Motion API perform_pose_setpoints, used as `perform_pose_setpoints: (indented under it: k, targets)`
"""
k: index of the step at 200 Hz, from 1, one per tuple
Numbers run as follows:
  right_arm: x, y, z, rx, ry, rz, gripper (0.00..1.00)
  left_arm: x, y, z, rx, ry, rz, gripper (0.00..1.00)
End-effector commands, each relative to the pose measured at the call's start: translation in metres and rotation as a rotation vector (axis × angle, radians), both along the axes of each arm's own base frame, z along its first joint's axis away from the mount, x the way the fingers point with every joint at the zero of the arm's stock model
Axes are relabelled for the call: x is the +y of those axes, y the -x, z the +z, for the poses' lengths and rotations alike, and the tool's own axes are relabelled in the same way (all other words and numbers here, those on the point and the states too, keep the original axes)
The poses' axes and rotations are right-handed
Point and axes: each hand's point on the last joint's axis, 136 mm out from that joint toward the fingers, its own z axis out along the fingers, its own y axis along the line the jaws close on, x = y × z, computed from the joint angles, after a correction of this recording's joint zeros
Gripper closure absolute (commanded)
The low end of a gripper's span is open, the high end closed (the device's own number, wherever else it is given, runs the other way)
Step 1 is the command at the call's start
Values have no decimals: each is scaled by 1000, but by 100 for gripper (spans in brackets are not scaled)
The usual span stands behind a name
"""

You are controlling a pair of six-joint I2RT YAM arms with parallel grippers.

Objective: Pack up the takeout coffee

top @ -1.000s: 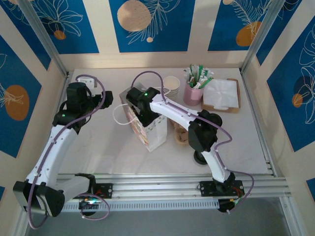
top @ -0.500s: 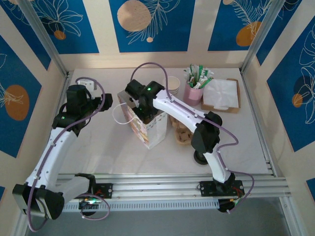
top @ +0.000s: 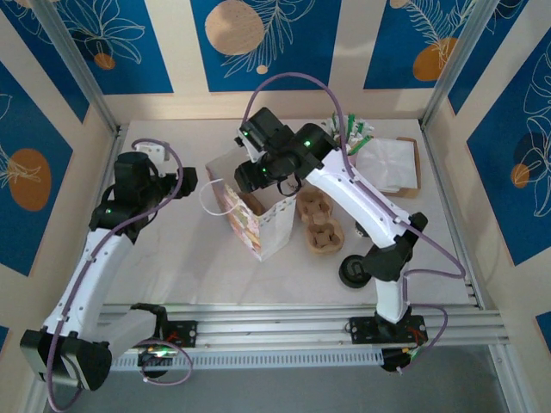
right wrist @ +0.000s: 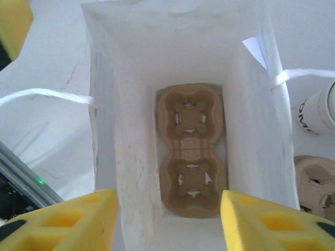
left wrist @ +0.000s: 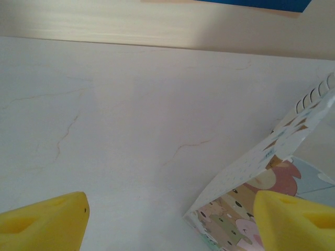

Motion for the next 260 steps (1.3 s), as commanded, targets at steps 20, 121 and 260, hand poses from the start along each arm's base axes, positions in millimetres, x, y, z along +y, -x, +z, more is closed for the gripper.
perform_pose_setpoints:
  k: [20, 121, 260]
  targets:
    - [-16, 15, 32, -65, -33, 18, 47, -2, 6, -11, 27, -5, -32, 18]
    - [-127, -2, 68, -313, -48, -297, 53, 0, 8, -23, 20, 7, -14, 17]
    - [-313, -2, -53, 93, -190, -1017, 41, 6, 12, -28, 25, 8, 28, 15]
